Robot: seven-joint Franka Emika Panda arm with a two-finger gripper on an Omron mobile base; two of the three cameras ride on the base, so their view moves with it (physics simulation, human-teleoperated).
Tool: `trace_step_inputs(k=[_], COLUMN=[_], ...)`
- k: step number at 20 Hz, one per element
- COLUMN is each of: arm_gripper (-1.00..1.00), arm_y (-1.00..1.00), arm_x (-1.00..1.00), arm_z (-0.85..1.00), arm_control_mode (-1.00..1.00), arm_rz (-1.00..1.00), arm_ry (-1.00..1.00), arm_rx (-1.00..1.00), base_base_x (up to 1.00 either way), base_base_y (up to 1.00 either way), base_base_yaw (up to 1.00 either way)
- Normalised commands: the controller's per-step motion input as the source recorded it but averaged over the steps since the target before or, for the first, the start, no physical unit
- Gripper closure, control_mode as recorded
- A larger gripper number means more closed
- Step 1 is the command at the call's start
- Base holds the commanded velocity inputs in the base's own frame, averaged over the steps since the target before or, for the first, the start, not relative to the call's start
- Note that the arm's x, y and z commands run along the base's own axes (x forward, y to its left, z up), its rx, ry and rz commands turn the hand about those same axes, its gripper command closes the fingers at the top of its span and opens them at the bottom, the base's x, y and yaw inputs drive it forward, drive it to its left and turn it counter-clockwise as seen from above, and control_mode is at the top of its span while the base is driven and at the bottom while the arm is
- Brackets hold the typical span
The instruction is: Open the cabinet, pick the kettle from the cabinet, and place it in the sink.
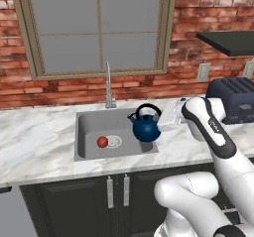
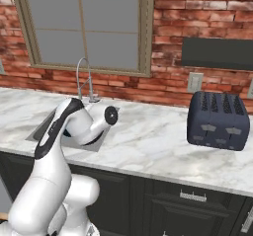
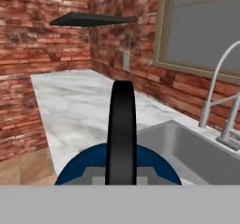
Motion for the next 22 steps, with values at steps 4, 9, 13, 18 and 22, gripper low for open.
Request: trace_step_inputs(k=[4, 9, 13, 18, 22], arm_gripper=[1.00, 1.00, 1.00, 1.00, 1.00], arm_y=[0.23, 0.23, 0.14, 0.09, 0.05], arm_x=[0.42, 0.42, 0.39, 0.41, 0.37], arm_z=[-0.30, -0.29, -0.31, -0.30, -0.30], arm_control_mode=[-1.00, -1.00, -1.00, -1.00, -1.00], arm_rz=[0.01, 0.04, 0.05, 0.06, 0.06], arm_ry=[0.01, 0.01, 0.02, 0.03, 0.00], arm_rx=[-0.09, -0.14, -0.09, 0.00, 0.00], base_base_x=[0.00, 0.00, 0.00, 0.00, 0.00], base_base_y=[0.00, 0.00, 0.00, 0.00, 0.00], base_base_yaw=[0.00, 0.00, 0.00, 0.00, 0.00])
